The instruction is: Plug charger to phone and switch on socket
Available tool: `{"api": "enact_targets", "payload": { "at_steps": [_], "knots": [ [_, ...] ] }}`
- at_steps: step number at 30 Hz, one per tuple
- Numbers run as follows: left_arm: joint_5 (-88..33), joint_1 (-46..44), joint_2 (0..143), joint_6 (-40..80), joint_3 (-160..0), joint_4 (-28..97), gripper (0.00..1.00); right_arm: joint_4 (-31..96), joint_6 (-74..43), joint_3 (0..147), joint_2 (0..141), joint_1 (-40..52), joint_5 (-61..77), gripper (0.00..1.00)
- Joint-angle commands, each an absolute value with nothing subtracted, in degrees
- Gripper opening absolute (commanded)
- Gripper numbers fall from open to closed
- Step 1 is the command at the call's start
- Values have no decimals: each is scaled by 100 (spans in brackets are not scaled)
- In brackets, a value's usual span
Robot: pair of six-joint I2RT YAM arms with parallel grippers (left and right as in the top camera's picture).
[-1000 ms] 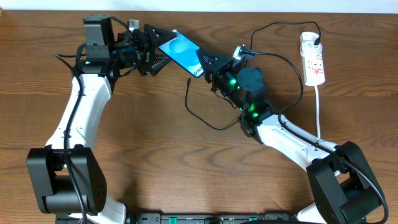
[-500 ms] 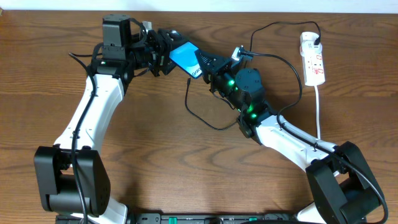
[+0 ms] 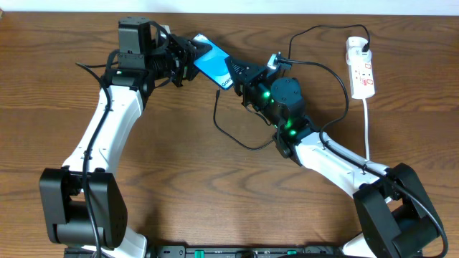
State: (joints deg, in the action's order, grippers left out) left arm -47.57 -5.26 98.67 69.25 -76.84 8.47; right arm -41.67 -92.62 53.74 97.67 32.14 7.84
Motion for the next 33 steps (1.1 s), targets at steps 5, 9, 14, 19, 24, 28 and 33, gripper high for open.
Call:
{"api": "enact_targets", "payload": {
  "at_steps": [5,9,14,19,24,28,33],
  "knots": [
    [-4685,-513,9800,6886,-7671,716,19,-4171,-9113,5524,9762,3258,1118,1],
    [-4685,-513,9800,6888,-7671,617,10,-4108,-9054,5524,9762,3258,1221,1],
    [-4685,-513,9800,6890,-7671,412,8,-4069,-9011,5524,9762,3258,1372,1],
    [-4613,-506,9800,6890,-7671,342,8,-3957,-8750,5524,9762,3258,1507,16],
    [-4436,-506,9800,6884,-7671,333,7,-3621,-8556,5524,9762,3256,1518,32],
    [-4403,-506,9800,6866,-7671,331,7,-3623,-8221,5524,9762,3251,1516,38],
    [-4456,-427,9800,6866,-7671,333,8,-3623,-7723,5524,9762,3144,1588,50]
  ]
}}
